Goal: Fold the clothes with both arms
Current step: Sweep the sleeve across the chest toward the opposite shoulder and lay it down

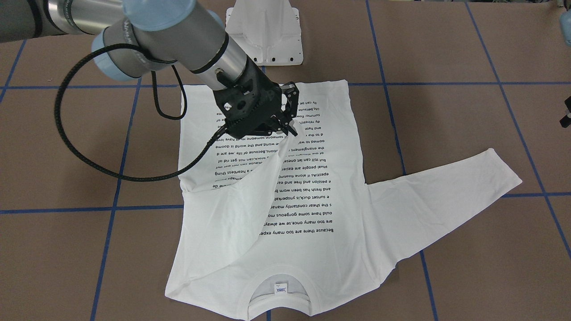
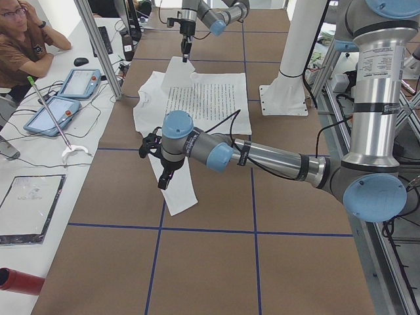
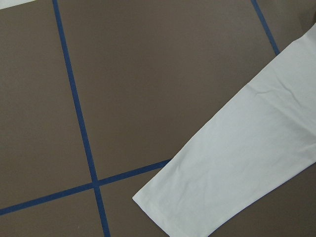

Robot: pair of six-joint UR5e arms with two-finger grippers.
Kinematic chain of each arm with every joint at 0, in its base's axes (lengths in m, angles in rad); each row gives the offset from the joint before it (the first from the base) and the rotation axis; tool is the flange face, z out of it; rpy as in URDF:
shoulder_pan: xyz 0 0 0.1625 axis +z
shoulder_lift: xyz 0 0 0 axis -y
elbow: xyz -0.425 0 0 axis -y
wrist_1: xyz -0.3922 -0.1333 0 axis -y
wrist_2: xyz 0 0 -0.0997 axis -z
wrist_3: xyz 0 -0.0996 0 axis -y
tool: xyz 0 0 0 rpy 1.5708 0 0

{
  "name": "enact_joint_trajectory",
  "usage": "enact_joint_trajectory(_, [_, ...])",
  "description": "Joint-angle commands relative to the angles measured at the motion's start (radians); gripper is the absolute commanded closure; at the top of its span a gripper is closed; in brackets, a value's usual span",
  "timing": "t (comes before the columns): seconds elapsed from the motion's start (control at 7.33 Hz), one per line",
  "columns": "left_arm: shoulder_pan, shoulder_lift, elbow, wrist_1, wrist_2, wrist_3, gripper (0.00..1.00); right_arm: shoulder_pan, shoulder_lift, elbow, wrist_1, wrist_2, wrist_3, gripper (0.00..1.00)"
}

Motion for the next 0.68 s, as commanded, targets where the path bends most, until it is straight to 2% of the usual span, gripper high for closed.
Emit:
enact_joint_trajectory(0.0, [-0.001, 0.010, -0.004, -0.001, -0.001, -0.002, 0.02, -0.077, 0.033, -0.109, 0.004, -0.084, -0.006, 1.00])
enact_joint_trajectory(0.14, [-0.001, 0.012, -0.009, -0.001, -0.001, -0.002, 0.02, -0.097, 0.071, -0.193, 0.002, -0.096, -0.006, 1.00])
enact_joint_trajectory(0.41, [-0.001, 0.018, -0.012, -0.001, -0.001, 0.001, 0.02, -0.127, 0.234, -0.464, 0.005, -0.130, -0.027, 1.00])
enact_joint_trajectory(0.55, [-0.001, 0.018, -0.012, -0.001, 0.001, 0.001, 0.02, -0.139, 0.267, -0.514, 0.006, -0.136, -0.044, 1.00])
